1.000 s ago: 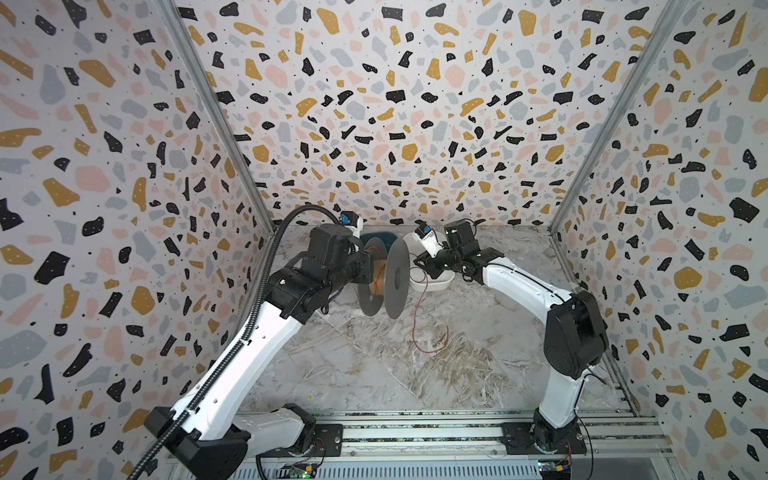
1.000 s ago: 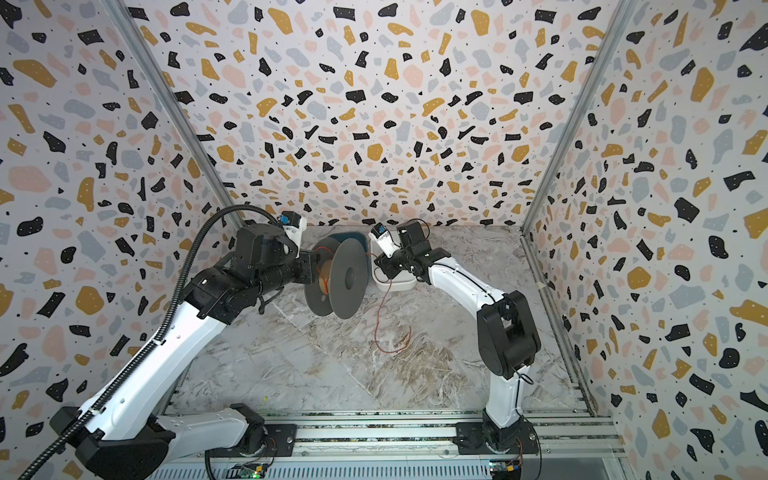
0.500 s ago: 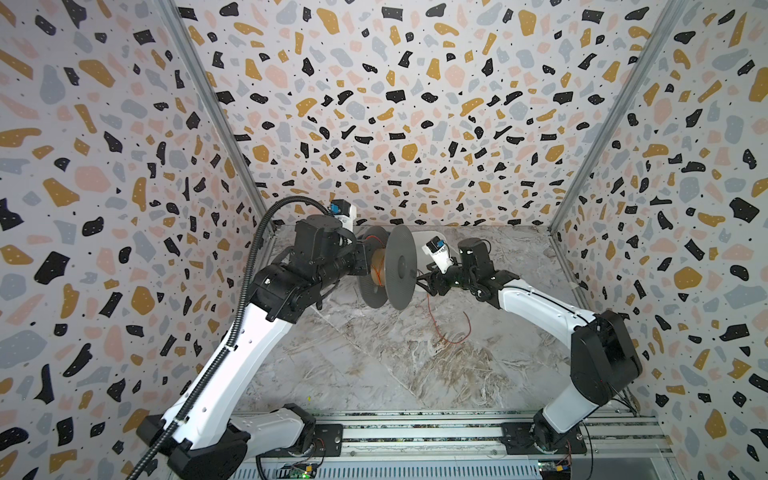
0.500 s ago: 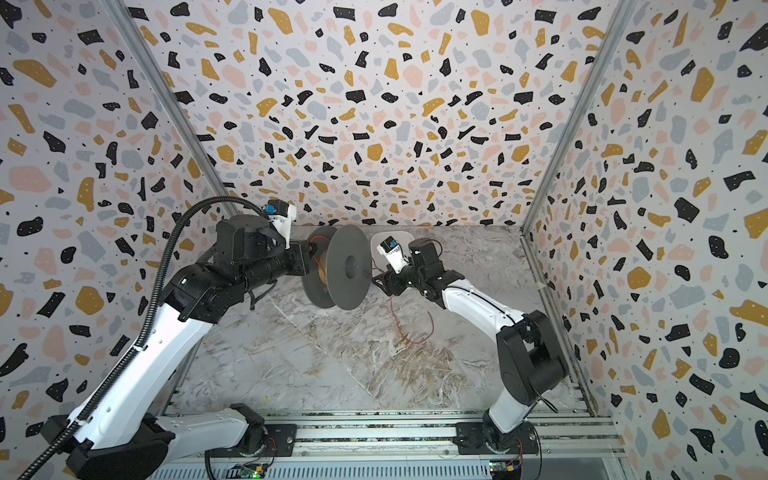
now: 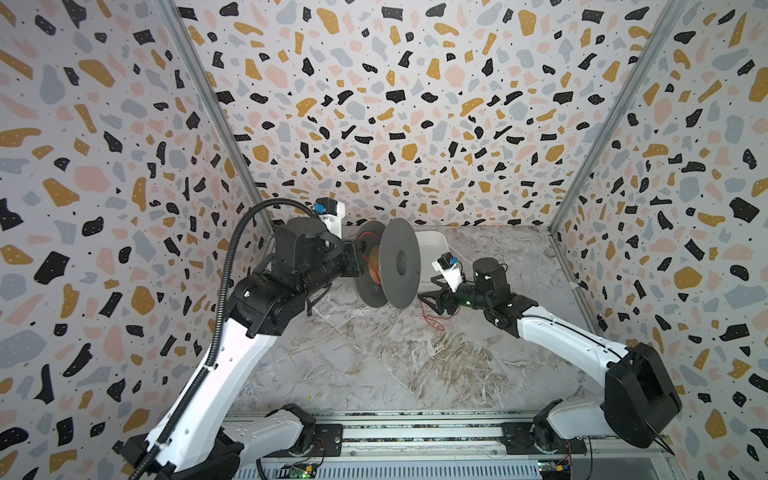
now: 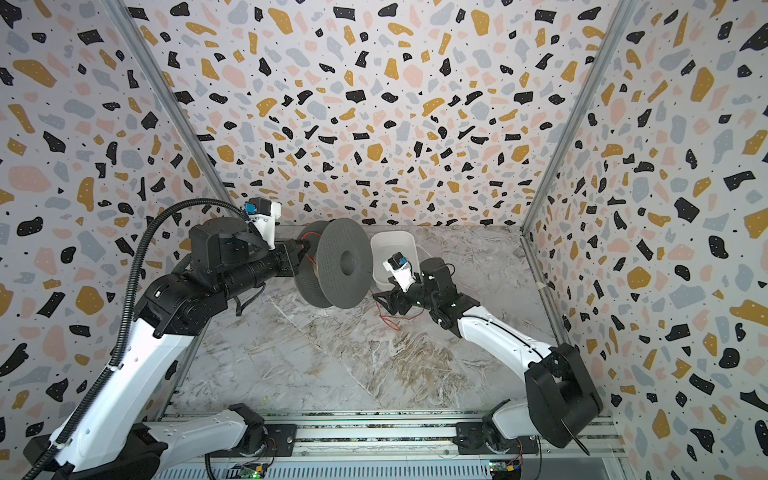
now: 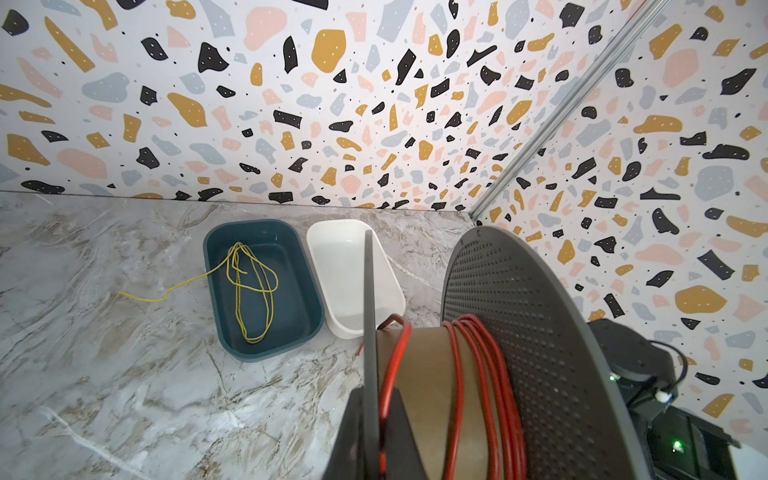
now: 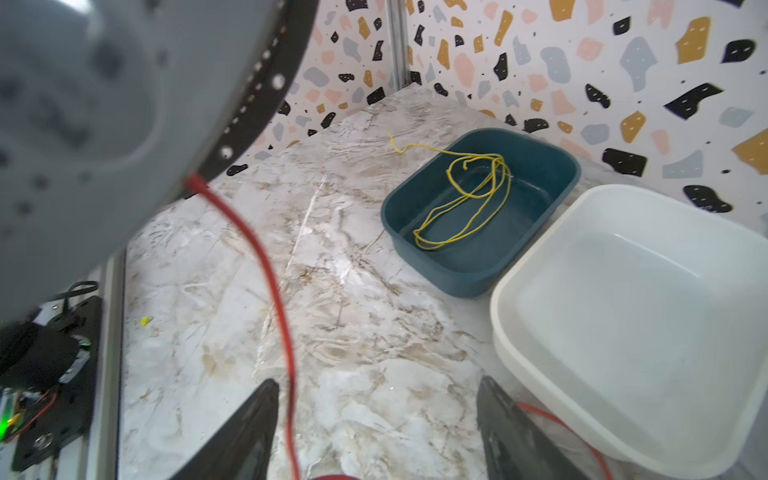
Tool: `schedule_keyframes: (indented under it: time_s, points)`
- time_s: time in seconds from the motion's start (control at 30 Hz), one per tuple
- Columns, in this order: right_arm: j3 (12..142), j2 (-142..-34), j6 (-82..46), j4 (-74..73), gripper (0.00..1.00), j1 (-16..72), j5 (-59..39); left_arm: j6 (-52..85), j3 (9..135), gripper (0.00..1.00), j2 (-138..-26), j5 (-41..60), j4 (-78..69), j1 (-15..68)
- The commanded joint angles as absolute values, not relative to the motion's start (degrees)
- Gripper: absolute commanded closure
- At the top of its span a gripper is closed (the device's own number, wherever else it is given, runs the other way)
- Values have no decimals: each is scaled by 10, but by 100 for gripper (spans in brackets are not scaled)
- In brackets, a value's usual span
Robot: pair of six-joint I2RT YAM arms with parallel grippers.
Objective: Wrap the cables
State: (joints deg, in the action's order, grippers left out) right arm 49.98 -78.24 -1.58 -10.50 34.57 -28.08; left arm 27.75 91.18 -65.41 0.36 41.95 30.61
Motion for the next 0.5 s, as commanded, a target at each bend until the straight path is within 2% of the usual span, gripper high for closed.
schedule_keyframes:
  time_s: [0.0, 0.47]
  points:
    - [473, -748, -44, -153, 26, 355, -305, 299, 919, 100, -638, 14, 342, 307]
    - [423, -755, -89, -256, 33, 383, -281, 347, 872, 100, -610, -35, 300, 307]
